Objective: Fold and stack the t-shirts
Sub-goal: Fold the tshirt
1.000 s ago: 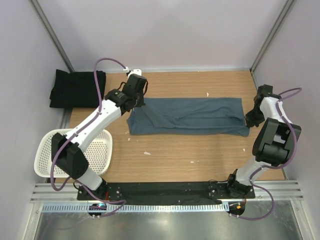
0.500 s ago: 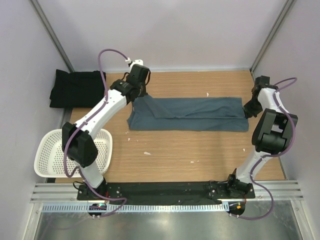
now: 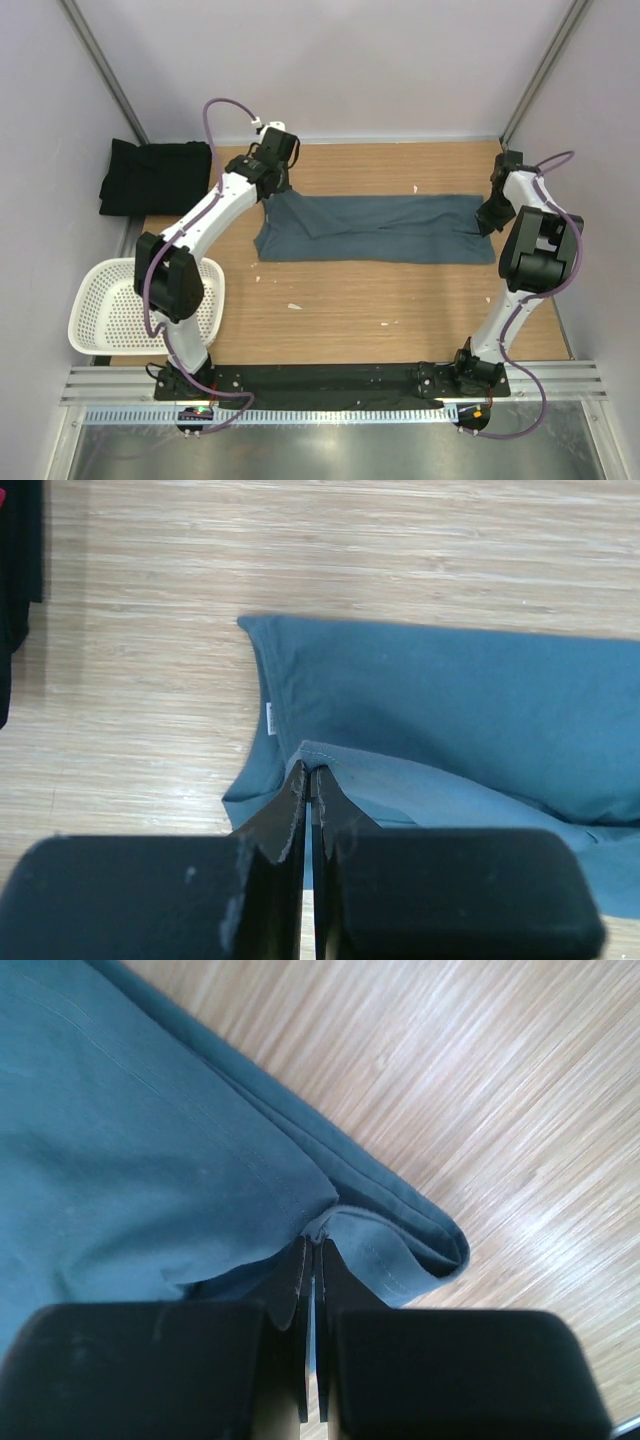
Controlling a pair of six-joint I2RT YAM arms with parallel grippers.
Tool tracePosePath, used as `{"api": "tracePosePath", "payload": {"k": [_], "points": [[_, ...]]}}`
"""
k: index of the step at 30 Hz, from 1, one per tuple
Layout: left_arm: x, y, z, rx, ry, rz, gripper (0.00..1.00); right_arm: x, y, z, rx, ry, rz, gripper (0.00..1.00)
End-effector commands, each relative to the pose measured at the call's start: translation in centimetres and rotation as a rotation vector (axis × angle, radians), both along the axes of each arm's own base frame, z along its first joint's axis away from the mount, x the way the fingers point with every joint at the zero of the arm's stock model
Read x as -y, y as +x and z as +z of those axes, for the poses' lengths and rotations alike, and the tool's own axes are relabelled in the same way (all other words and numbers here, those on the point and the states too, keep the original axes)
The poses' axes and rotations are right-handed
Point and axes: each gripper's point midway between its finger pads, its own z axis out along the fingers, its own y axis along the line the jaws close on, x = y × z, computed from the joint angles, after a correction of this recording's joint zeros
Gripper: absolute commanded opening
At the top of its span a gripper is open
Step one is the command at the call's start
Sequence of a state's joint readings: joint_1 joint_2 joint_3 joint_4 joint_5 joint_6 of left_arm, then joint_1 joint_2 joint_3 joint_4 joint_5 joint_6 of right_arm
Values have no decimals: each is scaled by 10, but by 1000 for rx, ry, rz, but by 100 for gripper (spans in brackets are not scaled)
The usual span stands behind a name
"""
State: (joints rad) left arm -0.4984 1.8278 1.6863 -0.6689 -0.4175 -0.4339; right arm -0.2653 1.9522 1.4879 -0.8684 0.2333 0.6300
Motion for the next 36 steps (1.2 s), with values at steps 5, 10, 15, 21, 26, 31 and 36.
{"api": "tracePosePath", "payload": {"k": [5,10,15,21,26,31,36], "points": [[6,19,26,82,-40,3,0,17,11,18,9,-78,-4,1],[0,18,22,79,-15,8,0,20,8,19,-3,-101,-8,1],[-2,19,26,91,-12,15,0,22,8,23,-7,-105,-7,1],[-2,22,21,84,-13,12,0,23,12,24,15,-109,-9,1],[1,26,11,69,-24,11,0,25,20,17,15,-108,-8,1],[4,30,1,58,-23,8,0,27,22,10,-2,-116,-1,1],[8,33,-11,41,-36,14,0,28,23,4,-15,-119,5,1]]}}
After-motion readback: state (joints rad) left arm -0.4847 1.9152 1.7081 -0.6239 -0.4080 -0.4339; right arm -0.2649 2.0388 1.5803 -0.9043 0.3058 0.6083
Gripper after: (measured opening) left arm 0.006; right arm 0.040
